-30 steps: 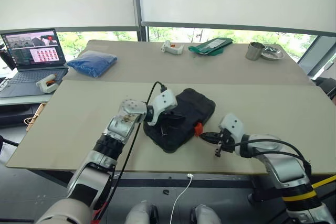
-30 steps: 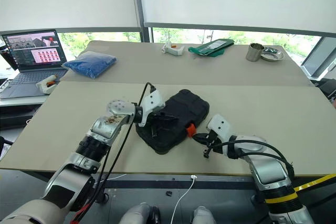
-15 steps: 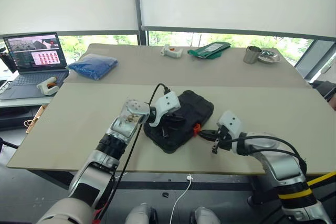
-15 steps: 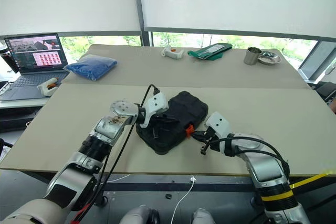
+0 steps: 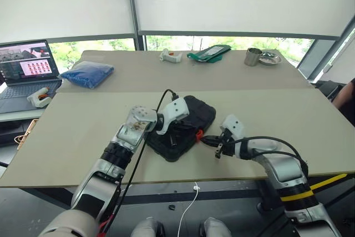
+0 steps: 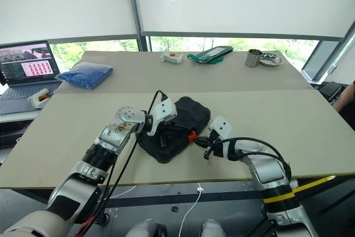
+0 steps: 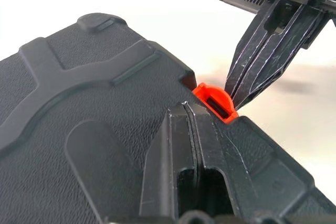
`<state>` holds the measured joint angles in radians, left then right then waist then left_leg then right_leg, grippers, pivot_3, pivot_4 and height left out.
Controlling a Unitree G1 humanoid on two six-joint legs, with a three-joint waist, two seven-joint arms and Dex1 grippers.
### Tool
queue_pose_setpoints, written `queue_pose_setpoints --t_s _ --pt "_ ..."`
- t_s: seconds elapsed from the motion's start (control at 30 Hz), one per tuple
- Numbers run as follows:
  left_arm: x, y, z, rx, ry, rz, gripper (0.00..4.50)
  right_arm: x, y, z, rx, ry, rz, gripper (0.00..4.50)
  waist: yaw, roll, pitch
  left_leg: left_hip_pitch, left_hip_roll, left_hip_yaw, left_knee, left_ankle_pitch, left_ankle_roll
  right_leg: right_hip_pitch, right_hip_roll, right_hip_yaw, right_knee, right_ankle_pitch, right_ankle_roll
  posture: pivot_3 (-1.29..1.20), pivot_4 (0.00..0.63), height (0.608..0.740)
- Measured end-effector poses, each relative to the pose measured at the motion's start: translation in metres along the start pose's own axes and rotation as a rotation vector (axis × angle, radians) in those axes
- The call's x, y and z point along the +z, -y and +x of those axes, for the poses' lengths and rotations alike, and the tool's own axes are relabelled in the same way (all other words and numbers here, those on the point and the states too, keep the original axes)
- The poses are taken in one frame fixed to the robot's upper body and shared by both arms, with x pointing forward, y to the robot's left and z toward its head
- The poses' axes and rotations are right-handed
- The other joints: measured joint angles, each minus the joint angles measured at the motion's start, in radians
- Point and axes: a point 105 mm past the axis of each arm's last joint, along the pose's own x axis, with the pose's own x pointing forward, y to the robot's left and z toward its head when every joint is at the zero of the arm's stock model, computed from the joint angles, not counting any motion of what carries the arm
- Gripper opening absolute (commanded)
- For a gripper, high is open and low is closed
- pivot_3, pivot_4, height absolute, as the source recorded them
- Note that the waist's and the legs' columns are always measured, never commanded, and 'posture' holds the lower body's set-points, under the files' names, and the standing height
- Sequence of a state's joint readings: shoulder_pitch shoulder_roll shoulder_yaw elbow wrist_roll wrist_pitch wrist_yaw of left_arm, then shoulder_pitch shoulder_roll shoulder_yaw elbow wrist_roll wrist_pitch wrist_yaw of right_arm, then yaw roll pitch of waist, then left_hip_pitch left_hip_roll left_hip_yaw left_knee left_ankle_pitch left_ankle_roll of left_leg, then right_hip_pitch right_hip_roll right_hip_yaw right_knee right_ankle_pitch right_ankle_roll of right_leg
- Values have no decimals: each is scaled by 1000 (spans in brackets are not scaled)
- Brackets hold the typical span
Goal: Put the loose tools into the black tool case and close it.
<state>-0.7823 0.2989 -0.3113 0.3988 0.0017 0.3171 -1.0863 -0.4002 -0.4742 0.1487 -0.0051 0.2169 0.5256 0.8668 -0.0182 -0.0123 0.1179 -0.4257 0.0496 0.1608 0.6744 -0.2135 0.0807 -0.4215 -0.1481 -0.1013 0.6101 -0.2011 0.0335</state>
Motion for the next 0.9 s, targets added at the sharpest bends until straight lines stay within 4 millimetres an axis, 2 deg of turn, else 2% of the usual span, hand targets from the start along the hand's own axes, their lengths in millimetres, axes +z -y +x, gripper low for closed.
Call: queue_pose_setpoints --t_s 0.47,0.6,0.67,0.8,0.9 --pt "0 0 -1 7 13 -38 37 -8 0 14 25 -54 31 0 4 -1 0 3 0 0 -6 -1 -4 -3 -2 0 -2 1 -2 0 150 740" --pt "1 2 -1 8 78 -86 37 -7 2 7 31 -71 2 0 6 2 2 1 -1 1 -7 -1 -4 -4 -3 0 -2 1 -2 0 150 740" --pt "4 3 -4 9 143 -117 37 -1 2 -4 47 -56 -52 0 9 5 5 0 -2 1 -7 -1 -4 -6 -4 0 -2 1 -2 0 150 740" --pt "9 3 -16 11 245 -101 1009 11 0 -26 69 10 -135 0 9 4 7 -1 -2 1 -9 -5 -7 -6 -2 -1 -3 0 -3 0 150 740" --pt "5 1 -43 17 307 -69 2249 0 2 -49 58 16 -149 0 6 2 11 -5 -2 1 -10 -5 -7 -7 1 -1 -1 1 -2 0 150 740"
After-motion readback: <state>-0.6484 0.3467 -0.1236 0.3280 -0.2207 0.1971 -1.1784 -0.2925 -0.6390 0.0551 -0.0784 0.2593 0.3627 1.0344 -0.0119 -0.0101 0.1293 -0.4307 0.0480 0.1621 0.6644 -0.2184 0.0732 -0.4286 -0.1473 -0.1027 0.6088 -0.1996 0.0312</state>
